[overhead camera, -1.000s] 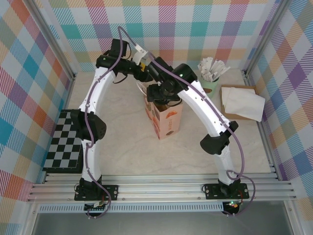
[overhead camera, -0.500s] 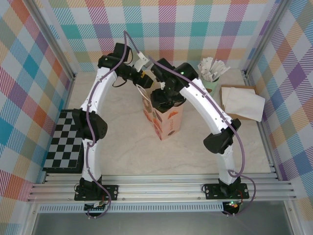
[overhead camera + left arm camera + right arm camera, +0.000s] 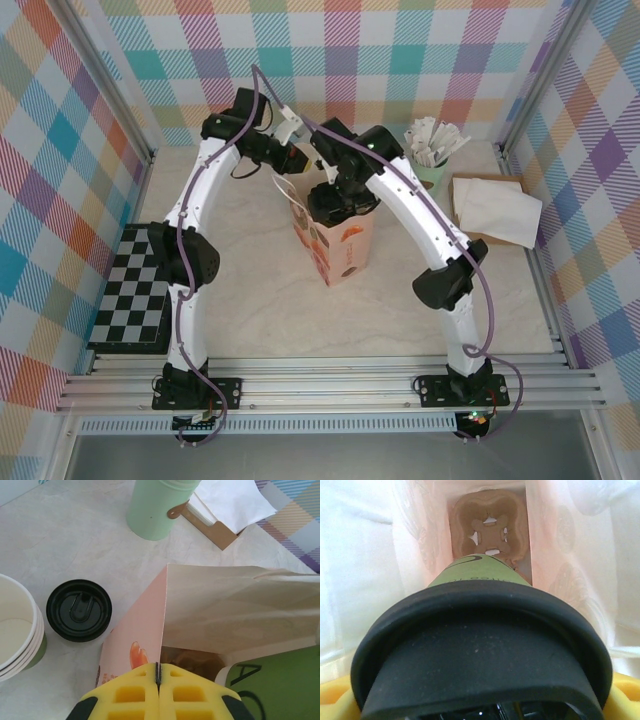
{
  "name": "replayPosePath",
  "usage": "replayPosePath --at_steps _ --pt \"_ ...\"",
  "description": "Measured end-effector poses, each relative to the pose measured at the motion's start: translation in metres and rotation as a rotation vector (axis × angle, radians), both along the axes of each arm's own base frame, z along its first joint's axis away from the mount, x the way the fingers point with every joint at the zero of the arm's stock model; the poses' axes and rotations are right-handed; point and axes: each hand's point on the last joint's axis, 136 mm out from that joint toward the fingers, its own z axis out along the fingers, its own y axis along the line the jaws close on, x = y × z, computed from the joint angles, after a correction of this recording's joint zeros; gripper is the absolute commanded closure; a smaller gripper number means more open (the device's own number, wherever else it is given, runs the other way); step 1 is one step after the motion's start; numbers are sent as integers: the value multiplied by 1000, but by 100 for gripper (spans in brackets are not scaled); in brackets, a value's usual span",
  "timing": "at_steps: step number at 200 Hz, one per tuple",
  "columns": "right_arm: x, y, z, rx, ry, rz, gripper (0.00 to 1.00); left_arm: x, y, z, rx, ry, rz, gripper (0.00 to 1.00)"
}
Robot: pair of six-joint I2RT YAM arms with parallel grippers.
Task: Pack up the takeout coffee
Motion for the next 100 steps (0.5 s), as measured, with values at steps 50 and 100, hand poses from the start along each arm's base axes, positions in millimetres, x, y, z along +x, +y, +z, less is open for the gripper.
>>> replayPosePath --at_steps 50,100 --pt "20 -7 -32 -47 58 -46 33 -4 -5 0 -25 31 20 100" --pt "28 -10 -56 -80 112 -45 34 -6 -16 6 -68 40 11 100"
